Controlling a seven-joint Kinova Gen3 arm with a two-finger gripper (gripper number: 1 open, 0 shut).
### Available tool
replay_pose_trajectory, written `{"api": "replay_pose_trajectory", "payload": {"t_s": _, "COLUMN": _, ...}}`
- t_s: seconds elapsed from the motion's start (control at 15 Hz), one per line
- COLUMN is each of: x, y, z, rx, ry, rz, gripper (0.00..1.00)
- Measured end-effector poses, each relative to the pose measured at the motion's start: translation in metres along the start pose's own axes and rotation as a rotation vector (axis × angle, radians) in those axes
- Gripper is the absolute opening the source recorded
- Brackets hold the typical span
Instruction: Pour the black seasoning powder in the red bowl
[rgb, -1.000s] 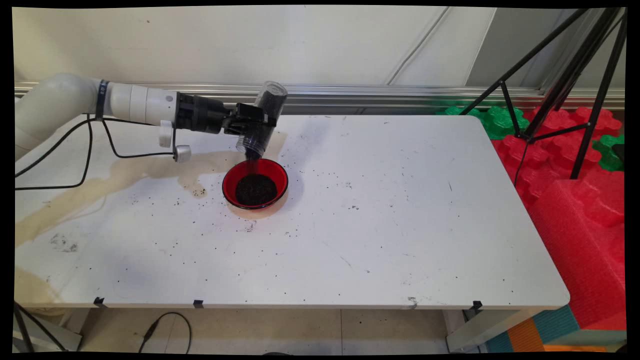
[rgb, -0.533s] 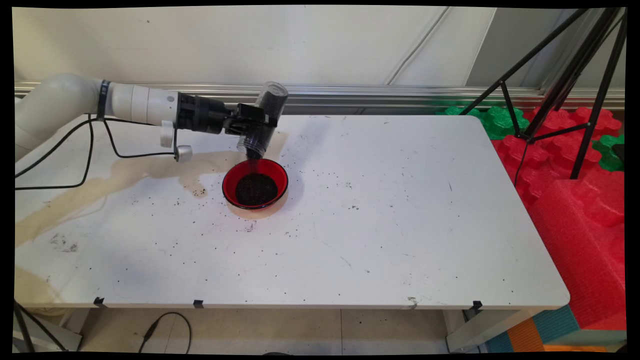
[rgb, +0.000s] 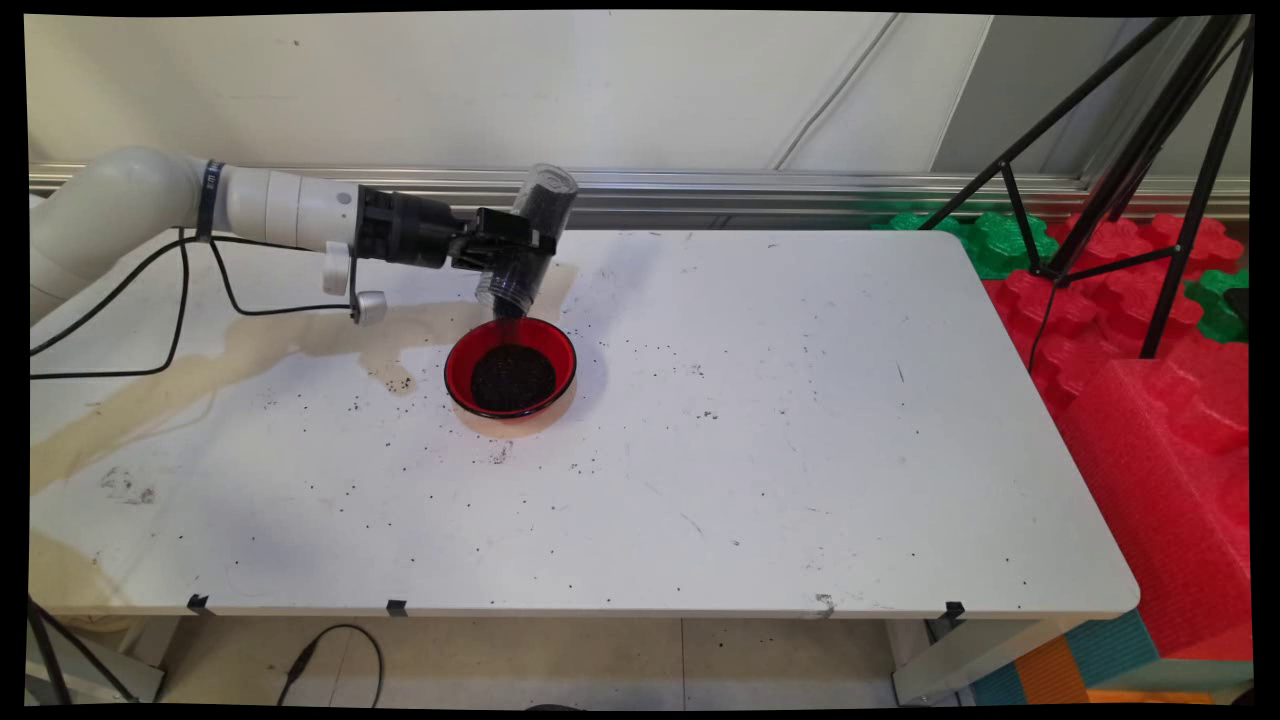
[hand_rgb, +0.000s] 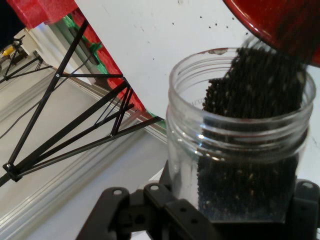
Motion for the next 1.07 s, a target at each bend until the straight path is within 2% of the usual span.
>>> {"api": "replay_pose_trajectory", "payload": {"t_s": 0.6, "x": -0.0006, "y": 0.0001, "z": 0.0013, "rx": -0.002, "ry": 0.001, "rz": -0.014, "gripper": 0.00}}
{"api": "replay_pose_trajectory", "payload": {"t_s": 1.07, "x": -0.0023, "y": 0.0010, "z": 0.0001, "rx": -0.007, "ry": 0.000, "rz": -0.058, "gripper": 0.00}}
